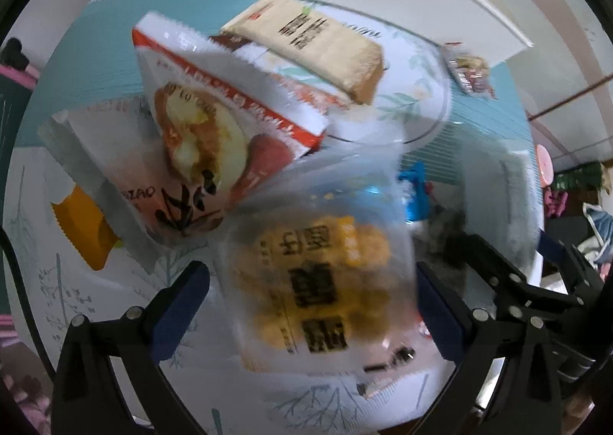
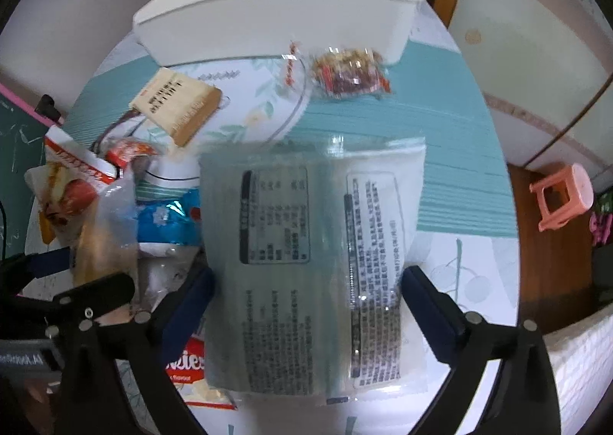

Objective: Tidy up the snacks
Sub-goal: 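Grasp the round-cookie bag with the left gripper while the right grasps the large clear bag, then lift both bags and carry them over the white tray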

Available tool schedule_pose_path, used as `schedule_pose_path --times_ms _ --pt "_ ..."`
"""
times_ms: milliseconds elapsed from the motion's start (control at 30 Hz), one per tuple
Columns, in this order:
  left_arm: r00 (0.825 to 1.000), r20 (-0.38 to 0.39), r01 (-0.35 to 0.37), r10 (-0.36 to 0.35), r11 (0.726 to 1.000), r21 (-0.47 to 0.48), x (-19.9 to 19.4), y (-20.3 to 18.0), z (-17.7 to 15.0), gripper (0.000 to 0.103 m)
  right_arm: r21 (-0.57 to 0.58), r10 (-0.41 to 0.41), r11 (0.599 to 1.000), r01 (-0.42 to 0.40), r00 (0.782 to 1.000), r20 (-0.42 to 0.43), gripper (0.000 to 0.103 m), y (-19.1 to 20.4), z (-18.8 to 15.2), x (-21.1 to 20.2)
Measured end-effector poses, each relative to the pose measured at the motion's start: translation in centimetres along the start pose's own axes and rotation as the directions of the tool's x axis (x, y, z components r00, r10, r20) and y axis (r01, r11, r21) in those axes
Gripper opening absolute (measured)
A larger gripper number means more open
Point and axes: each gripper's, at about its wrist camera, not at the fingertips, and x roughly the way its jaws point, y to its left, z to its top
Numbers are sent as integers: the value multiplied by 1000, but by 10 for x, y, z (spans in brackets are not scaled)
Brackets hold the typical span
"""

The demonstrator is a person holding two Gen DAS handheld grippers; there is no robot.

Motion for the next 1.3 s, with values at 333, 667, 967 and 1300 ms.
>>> schedule_pose_path --times_ms 333,667,967,1300 --pt "999 -34 21 -22 999 -33 13 11 -2 102 43 34 999 -33 999 -24 102 -12 0 10" --pt "1000 5 -20 20 998 65 10 -10 -1 73 36 42 998 -42 999 -15 88 -15 -9 -1" --pt "998 17 -56 54 991 120 -14 -9 -12 68 93 92 992 -91 996 -7 83 -21 -18 -17" --pt "990 138 -51 22 975 214 -85 -36 -11 68 105 149 982 -155 987 62 76 -17 -14 -61"
